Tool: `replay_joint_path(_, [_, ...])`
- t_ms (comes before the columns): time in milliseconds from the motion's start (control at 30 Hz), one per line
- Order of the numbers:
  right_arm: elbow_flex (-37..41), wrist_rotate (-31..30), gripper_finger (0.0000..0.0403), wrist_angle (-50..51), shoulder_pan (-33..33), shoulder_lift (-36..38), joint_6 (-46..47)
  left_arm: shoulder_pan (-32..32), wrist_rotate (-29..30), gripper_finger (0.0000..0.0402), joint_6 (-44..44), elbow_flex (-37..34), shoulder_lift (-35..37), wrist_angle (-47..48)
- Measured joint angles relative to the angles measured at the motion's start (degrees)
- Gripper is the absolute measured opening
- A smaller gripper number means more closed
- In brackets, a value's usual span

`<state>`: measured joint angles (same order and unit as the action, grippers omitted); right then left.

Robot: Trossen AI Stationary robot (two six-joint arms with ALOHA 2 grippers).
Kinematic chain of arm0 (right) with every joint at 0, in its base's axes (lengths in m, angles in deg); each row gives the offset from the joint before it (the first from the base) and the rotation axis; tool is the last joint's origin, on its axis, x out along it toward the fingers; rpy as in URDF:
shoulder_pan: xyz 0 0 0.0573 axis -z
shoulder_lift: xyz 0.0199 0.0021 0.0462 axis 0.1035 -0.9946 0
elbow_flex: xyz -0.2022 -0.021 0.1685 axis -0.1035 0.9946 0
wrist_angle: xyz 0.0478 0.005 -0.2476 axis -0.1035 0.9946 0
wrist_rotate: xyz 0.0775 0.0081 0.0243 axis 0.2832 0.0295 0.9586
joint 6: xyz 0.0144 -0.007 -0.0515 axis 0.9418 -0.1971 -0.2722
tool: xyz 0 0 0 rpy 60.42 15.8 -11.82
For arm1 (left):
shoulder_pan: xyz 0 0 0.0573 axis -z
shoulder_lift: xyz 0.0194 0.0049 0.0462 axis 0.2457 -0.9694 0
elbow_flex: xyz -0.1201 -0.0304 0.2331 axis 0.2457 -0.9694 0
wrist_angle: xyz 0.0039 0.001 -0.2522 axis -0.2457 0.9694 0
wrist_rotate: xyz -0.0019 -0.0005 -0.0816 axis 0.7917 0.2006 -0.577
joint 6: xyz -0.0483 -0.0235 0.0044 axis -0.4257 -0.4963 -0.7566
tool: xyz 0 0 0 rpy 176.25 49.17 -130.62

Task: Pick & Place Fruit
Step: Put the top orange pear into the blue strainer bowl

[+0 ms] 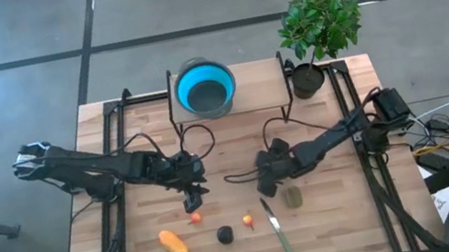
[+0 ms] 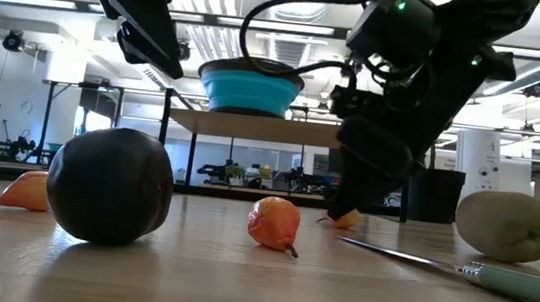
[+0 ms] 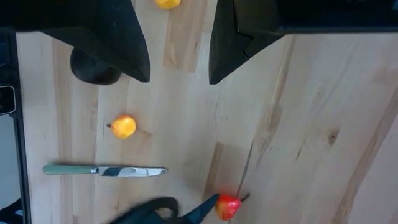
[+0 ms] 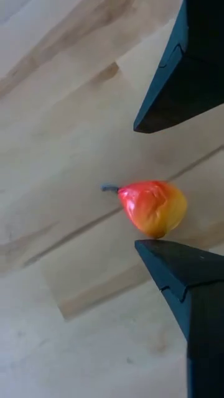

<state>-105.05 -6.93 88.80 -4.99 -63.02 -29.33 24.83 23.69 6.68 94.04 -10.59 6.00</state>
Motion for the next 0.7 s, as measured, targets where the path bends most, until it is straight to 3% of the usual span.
replay_joint_path(300, [-0.1,3.3,0.0252,-0.8,1.4,-2.0,0.0,0.0,0.0,0.0169,0.0,0.0,0.0,0.0])
replay_joint_path(700, [0.0,5.2,0.0164,-2.0,1.4,-2.0,0.1,0.0,0.0,0.0169,-0.1,0.0,0.0,0.0])
